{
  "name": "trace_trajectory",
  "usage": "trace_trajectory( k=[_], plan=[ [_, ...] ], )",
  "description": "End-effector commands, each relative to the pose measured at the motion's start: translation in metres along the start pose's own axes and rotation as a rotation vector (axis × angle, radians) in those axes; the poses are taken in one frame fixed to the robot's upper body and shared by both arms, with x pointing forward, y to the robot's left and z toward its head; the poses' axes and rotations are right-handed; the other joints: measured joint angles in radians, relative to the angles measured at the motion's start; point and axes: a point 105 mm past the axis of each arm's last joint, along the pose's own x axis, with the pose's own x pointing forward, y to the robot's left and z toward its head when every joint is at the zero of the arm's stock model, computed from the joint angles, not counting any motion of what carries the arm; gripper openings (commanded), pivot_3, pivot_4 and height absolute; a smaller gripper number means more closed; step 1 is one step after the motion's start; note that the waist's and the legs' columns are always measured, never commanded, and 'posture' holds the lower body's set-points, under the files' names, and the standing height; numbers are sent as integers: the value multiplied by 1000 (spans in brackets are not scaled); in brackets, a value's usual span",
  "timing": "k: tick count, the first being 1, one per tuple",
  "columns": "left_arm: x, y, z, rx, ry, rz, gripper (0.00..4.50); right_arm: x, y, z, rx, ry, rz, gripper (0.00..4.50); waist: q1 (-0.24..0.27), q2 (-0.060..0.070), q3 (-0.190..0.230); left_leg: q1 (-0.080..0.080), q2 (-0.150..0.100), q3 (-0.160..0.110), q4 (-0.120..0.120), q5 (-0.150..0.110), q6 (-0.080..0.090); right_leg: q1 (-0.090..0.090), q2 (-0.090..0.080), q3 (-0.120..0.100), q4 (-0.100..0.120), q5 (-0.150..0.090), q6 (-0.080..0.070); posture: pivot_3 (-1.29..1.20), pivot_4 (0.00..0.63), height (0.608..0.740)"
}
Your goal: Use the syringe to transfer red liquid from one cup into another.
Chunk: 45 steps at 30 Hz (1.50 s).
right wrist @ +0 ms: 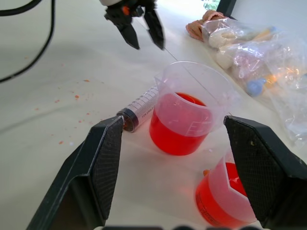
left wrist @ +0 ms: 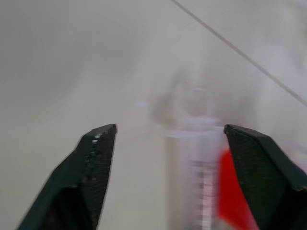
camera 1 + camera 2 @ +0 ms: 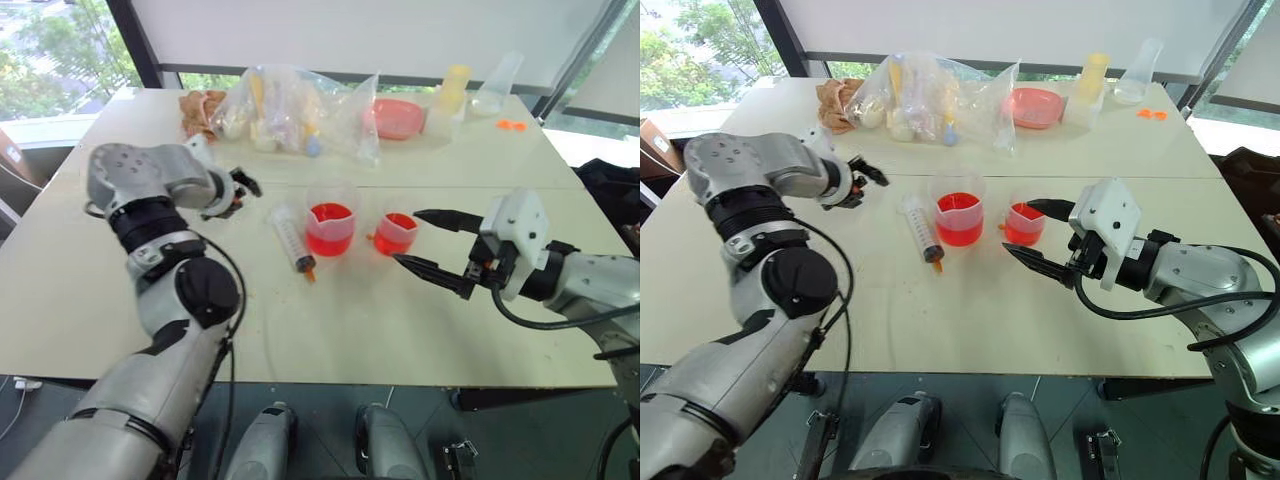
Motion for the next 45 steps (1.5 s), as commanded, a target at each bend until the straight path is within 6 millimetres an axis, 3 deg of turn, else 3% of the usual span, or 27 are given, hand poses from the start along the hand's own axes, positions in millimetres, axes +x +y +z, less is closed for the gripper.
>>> trace_trajectory(
  k=[1,6,16,19,22,28,31,35,37,40,42,45],
  plan=[
    [-3,-13,-3,-26,4,-44,4441,-1,-2,9,-31,-36,-9,3493,-5,0,0,0,0,0,0,0,0,0,0,0,0,0,0,0,150,740],
    [13,-10,-23,-4,81,9,4441,-1,-1,9,-27,-40,-16,3493,-5,0,0,1,0,2,-1,0,0,-1,1,0,1,0,0,0,150,740],
    [27,-12,-42,79,162,50,4441,-4,5,8,-7,-52,-67,3493,0,0,0,0,-1,1,-1,0,0,-1,0,0,0,0,0,0,150,740],
    [35,-3,-50,139,202,114,4441,-4,6,8,-7,-60,-89,3493,-2,0,0,1,-1,2,-1,0,0,-1,1,0,1,0,0,0,150,740],
    [41,2,-53,210,220,174,4441,-3,8,9,-3,-68,-102,3493,-1,1,0,1,-1,1,-1,0,0,-1,1,0,1,0,0,0,150,740],
    [46,-6,-51,268,216,175,4441,-5,12,8,9,-72,-131,3493,-2,1,-1,2,-1,2,-1,0,0,0,1,0,1,0,0,0,150,740],
    [46,-4,-48,273,202,188,3685,-6,14,8,13,-73,-141,3493,-2,2,-1,2,-1,2,-1,0,0,0,1,0,1,0,0,0,150,740],
    [49,9,-43,253,174,241,2043,-6,13,8,15,-74,-149,3493,-4,1,-1,2,-1,2,-1,0,0,0,1,0,1,0,0,0,150,740],
    [49,12,-41,243,166,242,1522,-5,12,8,15,-75,-147,3493,-5,1,-1,2,-1,2,-1,0,0,0,1,0,1,0,0,0,150,740],
    [45,17,-38,198,168,220,1445,-3,12,8,16,-73,-134,3493,-7,2,-1,2,-1,2,-1,0,0,0,1,0,1,0,0,0,150,740],
    [37,19,-26,164,138,182,1445,-4,11,8,18,-71,-129,3493,-11,1,-1,2,0,2,-1,0,0,0,1,0,1,0,0,0,150,740],
    [12,16,19,170,-52,105,1445,-6,7,9,18,-72,-136,3493,-26,1,0,2,0,2,-1,0,0,-1,2,0,2,1,-1,0,150,740]
  ],
)
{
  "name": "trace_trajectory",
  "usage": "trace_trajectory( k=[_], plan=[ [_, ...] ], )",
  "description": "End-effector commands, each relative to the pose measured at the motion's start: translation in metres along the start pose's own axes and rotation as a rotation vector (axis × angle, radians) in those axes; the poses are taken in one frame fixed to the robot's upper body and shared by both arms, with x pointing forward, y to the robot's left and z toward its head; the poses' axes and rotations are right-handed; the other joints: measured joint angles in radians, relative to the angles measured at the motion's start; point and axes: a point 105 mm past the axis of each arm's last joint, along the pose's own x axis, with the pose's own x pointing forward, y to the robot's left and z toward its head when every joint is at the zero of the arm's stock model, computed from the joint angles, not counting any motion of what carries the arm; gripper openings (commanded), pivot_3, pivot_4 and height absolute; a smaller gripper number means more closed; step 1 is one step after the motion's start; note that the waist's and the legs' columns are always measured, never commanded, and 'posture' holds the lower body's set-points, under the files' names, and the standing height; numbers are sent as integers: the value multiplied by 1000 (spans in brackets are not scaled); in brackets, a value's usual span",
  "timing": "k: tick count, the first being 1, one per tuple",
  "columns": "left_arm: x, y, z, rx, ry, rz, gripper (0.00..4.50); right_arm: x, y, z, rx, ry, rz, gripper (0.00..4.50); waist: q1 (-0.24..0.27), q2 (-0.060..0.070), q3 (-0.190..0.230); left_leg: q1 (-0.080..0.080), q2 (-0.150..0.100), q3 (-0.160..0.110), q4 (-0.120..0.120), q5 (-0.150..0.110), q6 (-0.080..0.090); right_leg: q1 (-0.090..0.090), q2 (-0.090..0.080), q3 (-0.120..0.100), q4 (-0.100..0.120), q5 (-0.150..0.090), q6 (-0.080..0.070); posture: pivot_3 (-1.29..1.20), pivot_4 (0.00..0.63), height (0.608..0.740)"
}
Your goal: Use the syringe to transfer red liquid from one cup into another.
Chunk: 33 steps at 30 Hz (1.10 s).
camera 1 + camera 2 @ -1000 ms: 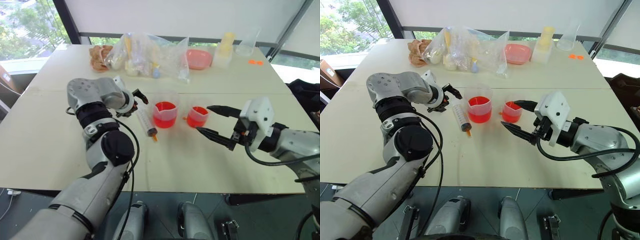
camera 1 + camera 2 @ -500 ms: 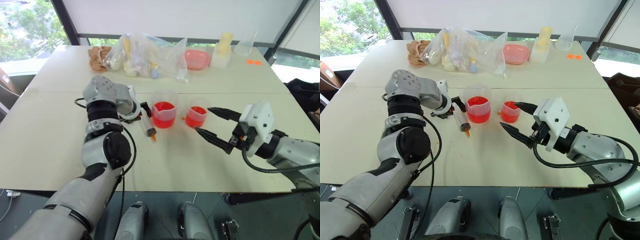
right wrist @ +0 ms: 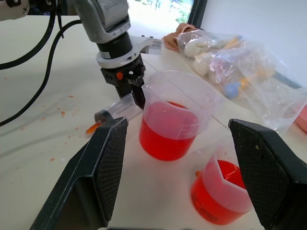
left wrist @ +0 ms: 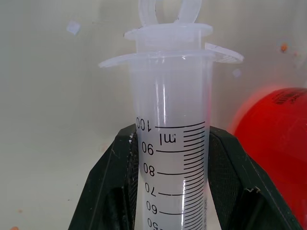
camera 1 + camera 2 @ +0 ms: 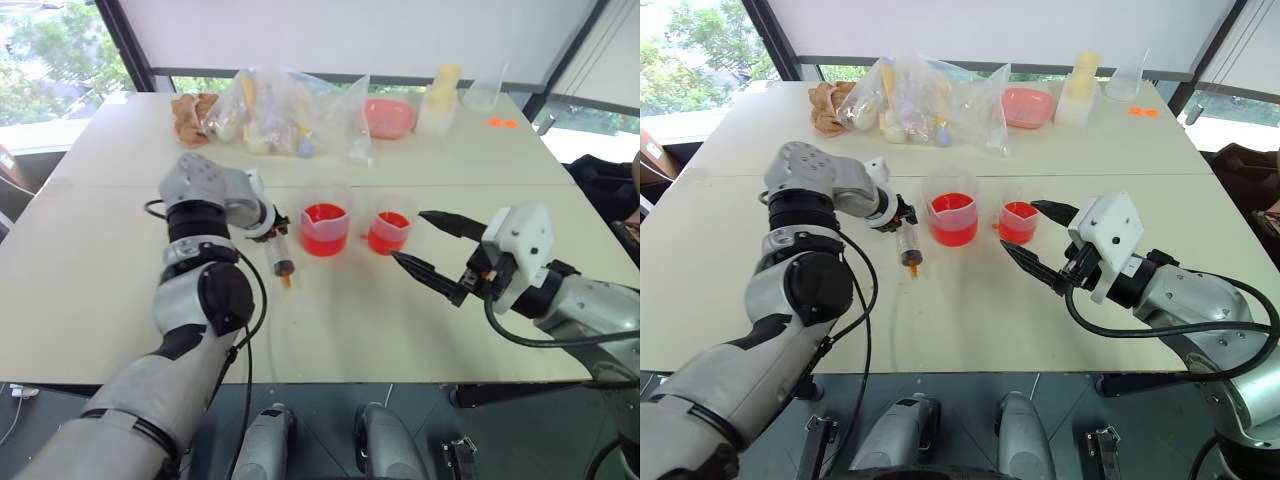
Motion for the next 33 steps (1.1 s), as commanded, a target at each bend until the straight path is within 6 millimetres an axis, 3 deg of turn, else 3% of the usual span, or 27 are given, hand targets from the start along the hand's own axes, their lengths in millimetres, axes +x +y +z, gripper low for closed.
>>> trace_trajectory(
  k=[1,4,5,9,14,19,23,26,33],
  plan=[
    [-51,4,62,48,-336,-72,1445,-3,-9,10,-26,-33,-31,3493,-8,0,1,0,0,0,0,0,0,-1,0,0,0,0,0,0,150,740],
    [-116,-23,107,405,-757,-164,1445,-4,-32,19,-71,-71,-111,3493,-5,0,1,-2,0,0,0,3,-6,-2,0,0,0,1,-2,0,150,740],
    [-136,-34,113,505,-880,-214,1445,-4,-40,24,-88,-92,-137,3493,-4,0,1,-2,0,0,0,4,-6,-2,0,0,0,1,-2,0,150,740],
    [-168,-66,103,689,-1043,-521,1445,3,-70,43,-191,-166,-211,3493,15,2,0,-1,2,1,-1,3,-5,0,-2,1,-3,1,-2,0,150,740],
    [-157,-78,73,741,-1032,-883,1445,24,-102,66,-350,-240,-287,3493,7,2,0,-1,2,7,-1,3,-3,0,-1,1,-2,1,-2,0,150,740],
    [-147,-85,55,761,-980,-1063,1445,42,-119,87,-426,-327,-316,3493,-13,1,0,-2,2,9,-1,3,-3,-3,0,1,-1,2,-3,0,150,740],
    [-138,-101,43,770,-951,-1182,1445,66,-113,99,-464,-383,-257,3493,-12,1,0,-2,3,11,-1,3,-3,-3,0,2,-1,2,-3,0,150,740],
    [-123,-114,23,888,-890,-1216,1445,82,-105,101,-481,-409,-218,3493,-12,1,0,-2,2,11,0,3,-2,-3,0,2,-2,2,-2,0,150,740],
    [-99,-115,4,981,-813,-1218,1445,99,-93,94,-503,-409,-167,3493,-14,1,0,-2,2,11,-1,3,-2,-4,0,2,-1,2,-2,0,150,740]
  ],
)
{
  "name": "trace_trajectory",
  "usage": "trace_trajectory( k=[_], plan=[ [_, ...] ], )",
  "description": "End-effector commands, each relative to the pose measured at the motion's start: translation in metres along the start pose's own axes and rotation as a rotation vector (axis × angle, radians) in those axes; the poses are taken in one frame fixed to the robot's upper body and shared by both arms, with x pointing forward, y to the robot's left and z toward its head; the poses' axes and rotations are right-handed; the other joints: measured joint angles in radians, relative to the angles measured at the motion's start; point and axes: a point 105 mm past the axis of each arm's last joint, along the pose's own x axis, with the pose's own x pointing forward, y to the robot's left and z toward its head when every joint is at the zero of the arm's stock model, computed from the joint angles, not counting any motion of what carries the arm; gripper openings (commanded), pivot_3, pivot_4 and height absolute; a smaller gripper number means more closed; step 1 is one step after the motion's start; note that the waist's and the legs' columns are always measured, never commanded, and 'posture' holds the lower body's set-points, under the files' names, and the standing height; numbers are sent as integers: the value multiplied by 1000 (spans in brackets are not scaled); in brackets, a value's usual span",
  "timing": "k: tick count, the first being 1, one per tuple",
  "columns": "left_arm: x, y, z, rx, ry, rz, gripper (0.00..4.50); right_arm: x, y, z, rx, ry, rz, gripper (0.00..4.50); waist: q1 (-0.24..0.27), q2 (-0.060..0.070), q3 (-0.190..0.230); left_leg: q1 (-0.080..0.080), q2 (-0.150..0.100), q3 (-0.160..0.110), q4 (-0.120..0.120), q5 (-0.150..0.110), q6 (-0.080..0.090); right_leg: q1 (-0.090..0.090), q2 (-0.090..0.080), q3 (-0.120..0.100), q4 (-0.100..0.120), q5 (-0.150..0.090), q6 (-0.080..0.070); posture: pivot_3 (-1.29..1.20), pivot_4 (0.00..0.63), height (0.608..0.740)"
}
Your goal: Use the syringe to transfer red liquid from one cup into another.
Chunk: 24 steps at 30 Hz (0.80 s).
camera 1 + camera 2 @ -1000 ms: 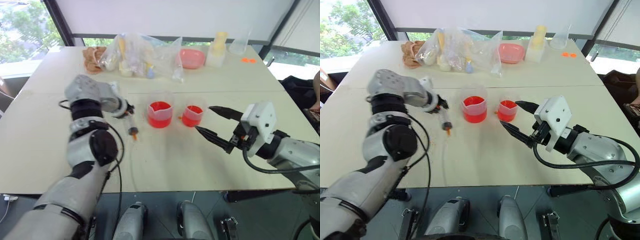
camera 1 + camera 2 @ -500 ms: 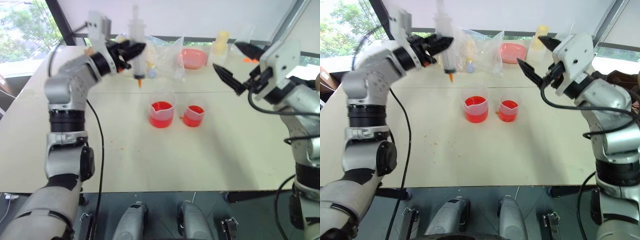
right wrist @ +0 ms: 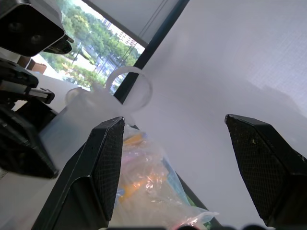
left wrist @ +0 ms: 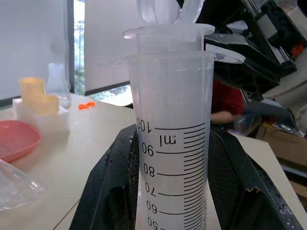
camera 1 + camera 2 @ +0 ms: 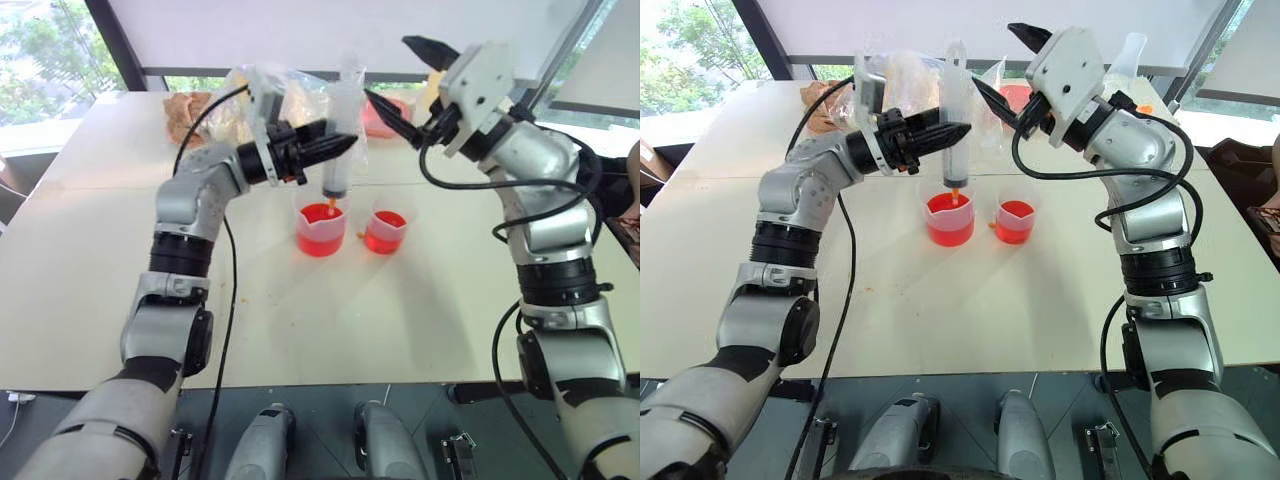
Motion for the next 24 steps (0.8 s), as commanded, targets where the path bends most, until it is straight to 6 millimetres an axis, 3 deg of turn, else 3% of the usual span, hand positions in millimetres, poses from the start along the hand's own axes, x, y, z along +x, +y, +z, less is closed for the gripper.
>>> trace_trajectory(
  k=[1,15,18,23,24],
  plan=[
    [3,-4,4,53,-4,-27,1445,5,2,13,-29,-56,10,3493,-1,0,0,0,0,0,0,-1,1,0,1,0,0,0,0,0,150,740],
    [1,-8,-27,146,120,-64,1445,11,30,-4,17,-34,94,3493,0,0,0,0,0,0,0,-2,4,0,1,0,0,0,0,0,150,740],
    [0,2,-34,144,129,-14,1444,12,34,-5,19,-43,109,2656,0,0,0,0,0,0,0,-2,4,0,1,0,0,0,0,0,150,740],
    [1,8,-44,151,146,11,1444,12,38,-3,23,-57,130,55,0,0,0,0,0,0,0,-2,4,-1,1,0,0,0,0,0,150,740],
    [1,8,-47,157,154,14,1444,12,38,-2,24,-58,130,55,0,0,0,0,0,0,0,-2,4,-1,1,0,0,0,0,0,150,740]
  ],
)
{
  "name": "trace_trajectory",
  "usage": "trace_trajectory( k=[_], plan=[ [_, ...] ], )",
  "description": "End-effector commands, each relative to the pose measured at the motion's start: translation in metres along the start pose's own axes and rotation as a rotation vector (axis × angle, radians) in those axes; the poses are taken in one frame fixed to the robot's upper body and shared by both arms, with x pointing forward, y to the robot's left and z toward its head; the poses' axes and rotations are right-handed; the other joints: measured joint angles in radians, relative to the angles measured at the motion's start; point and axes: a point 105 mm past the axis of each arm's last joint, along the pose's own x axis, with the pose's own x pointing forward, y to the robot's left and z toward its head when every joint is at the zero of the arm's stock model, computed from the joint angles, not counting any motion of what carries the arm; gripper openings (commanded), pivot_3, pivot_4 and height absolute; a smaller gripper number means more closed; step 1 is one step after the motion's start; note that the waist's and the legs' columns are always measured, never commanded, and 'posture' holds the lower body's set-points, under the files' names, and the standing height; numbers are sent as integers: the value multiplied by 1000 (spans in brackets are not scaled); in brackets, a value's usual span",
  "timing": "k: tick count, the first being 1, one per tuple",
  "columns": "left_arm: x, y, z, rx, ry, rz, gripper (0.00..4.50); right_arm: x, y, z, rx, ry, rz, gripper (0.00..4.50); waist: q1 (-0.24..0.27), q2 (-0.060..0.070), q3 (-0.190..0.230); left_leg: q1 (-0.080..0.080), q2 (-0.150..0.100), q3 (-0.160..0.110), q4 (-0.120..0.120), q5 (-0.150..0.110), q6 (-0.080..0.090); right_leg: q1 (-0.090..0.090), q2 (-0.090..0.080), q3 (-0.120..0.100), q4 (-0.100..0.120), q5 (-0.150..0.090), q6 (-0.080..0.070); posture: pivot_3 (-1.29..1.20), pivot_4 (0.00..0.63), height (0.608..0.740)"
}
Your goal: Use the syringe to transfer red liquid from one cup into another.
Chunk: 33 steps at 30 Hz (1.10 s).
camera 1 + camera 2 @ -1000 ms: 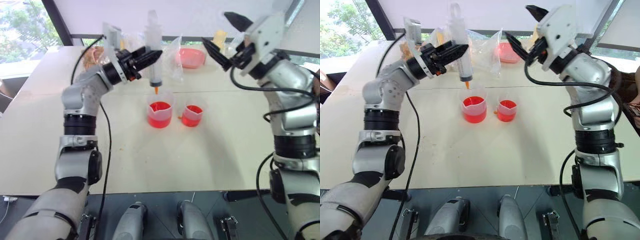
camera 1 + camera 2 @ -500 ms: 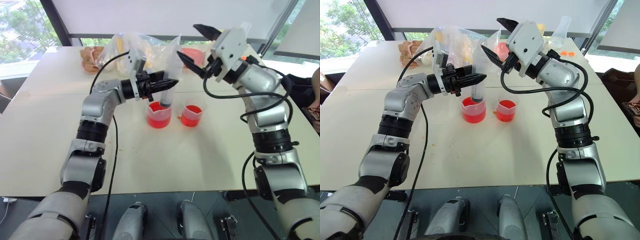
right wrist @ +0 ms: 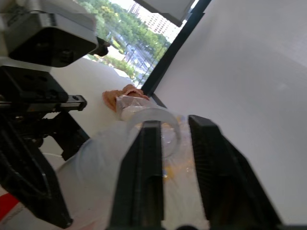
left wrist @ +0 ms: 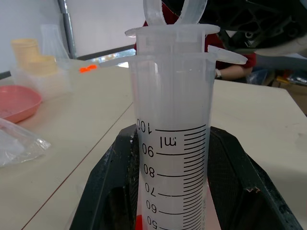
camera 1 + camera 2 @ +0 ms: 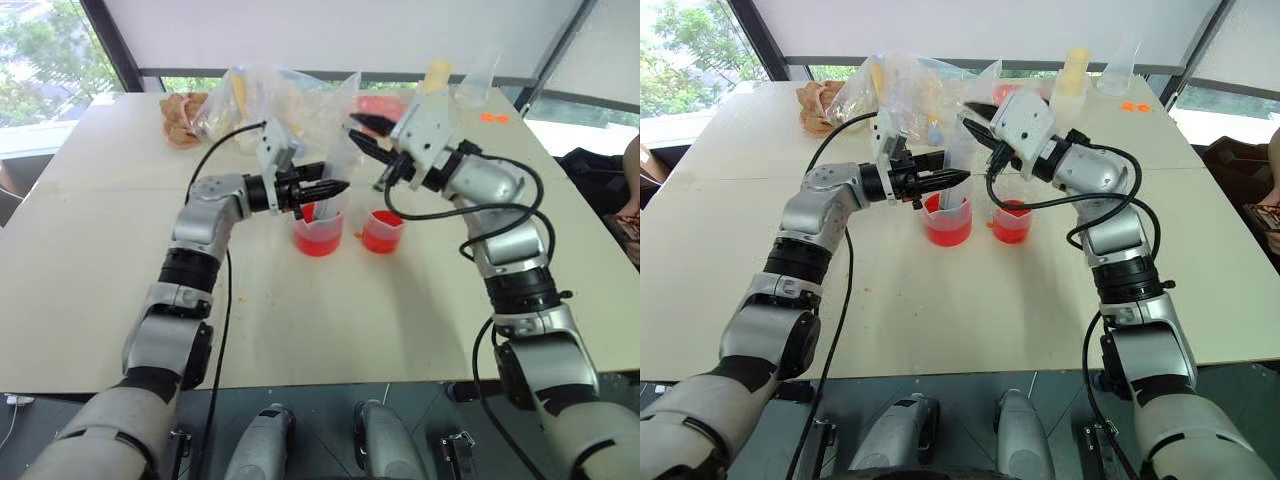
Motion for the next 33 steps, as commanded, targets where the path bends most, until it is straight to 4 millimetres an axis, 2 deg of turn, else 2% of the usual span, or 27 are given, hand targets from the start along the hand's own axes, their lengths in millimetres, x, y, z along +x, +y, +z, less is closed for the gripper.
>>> trace_trajectory(
  k=[1,4,14,25,30,33],
  plan=[
    [5,2,-3,52,36,9,1444,2,-6,30,-49,-108,-11,55,0,0,0,0,0,0,0,0,0,0,0,0,0,0,0,0,150,740],
    [5,9,-16,71,86,56,1444,1,-10,33,-60,-108,-27,55,1,0,0,0,0,0,0,0,0,0,0,0,0,0,0,0,150,740],
    [9,3,-20,43,69,19,1444,-5,-53,61,-104,-180,-222,55,-1,0,0,0,0,0,0,0,0,0,0,0,0,0,0,0,150,740],
    [9,-1,-25,27,81,10,1444,-7,-61,65,-121,-184,-266,55,-1,0,0,0,0,0,0,0,0,0,0,0,0,0,0,0,150,740],
    [10,5,-14,22,40,35,1444,-7,-55,60,-95,-175,-237,55,0,0,0,0,0,0,0,0,0,0,0,0,0,0,0,0,150,740],
    [6,12,-4,17,11,65,1444,-8,-44,56,-69,-169,-179,847,0,0,0,0,0,0,0,0,0,0,0,0,0,0,0,0,150,740]
  ],
)
